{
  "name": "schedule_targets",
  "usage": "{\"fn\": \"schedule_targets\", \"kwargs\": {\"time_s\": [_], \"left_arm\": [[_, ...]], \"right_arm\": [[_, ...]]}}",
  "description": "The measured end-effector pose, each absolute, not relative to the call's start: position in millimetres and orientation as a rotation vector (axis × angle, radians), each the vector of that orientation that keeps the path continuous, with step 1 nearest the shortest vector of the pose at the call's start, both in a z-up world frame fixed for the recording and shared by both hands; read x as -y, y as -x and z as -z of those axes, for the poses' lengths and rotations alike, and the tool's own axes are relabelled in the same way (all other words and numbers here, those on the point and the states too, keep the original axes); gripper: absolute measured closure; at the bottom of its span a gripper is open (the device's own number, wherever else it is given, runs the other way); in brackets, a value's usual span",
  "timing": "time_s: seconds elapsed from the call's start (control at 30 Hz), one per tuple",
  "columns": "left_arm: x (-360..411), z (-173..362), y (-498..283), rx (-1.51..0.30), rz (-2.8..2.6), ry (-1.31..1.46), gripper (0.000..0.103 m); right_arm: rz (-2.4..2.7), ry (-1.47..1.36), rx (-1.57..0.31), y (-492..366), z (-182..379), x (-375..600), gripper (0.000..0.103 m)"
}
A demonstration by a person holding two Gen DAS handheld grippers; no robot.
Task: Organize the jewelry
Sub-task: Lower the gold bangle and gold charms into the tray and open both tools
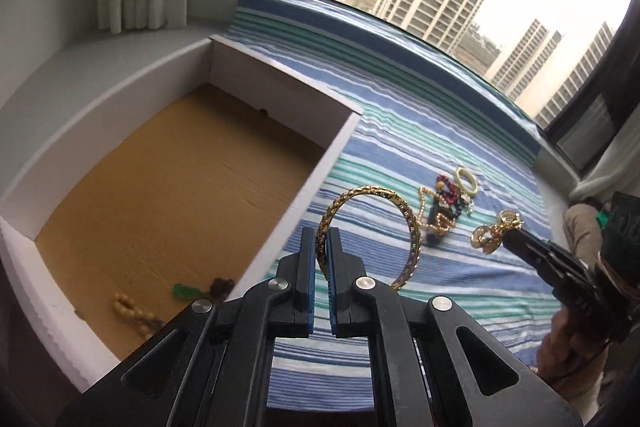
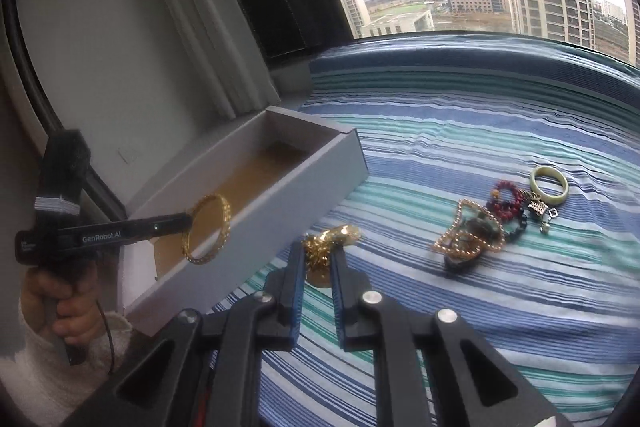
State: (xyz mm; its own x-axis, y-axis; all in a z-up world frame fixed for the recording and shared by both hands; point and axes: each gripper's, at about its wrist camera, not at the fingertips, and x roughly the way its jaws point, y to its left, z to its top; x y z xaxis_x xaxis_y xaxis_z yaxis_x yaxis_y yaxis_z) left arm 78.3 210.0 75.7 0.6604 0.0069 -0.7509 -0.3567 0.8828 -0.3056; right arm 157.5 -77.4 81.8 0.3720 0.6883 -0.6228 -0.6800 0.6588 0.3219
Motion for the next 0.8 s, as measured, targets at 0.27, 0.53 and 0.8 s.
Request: {"fn": "schedule_targets", "kwargs": {"time_s": [0.27, 0.53, 0.8], "left_arm": [[-309, -27, -84, -0.901, -0.471, 0.529, 0.1], [-333, 39, -86, -1.03, -0.495, 0.625, 0.099], [-318, 28, -77, -0.963, -0.576, 0.54, 0.051]], "right_arm": [[-1.05, 0.05, -0.853, -182, -85, -76, 0.09], [-1.06, 0.215, -1.017, -187, -14, -184, 0.09], [-1.005, 0.294, -0.981, -180, -9, -189, 0.064]]}}
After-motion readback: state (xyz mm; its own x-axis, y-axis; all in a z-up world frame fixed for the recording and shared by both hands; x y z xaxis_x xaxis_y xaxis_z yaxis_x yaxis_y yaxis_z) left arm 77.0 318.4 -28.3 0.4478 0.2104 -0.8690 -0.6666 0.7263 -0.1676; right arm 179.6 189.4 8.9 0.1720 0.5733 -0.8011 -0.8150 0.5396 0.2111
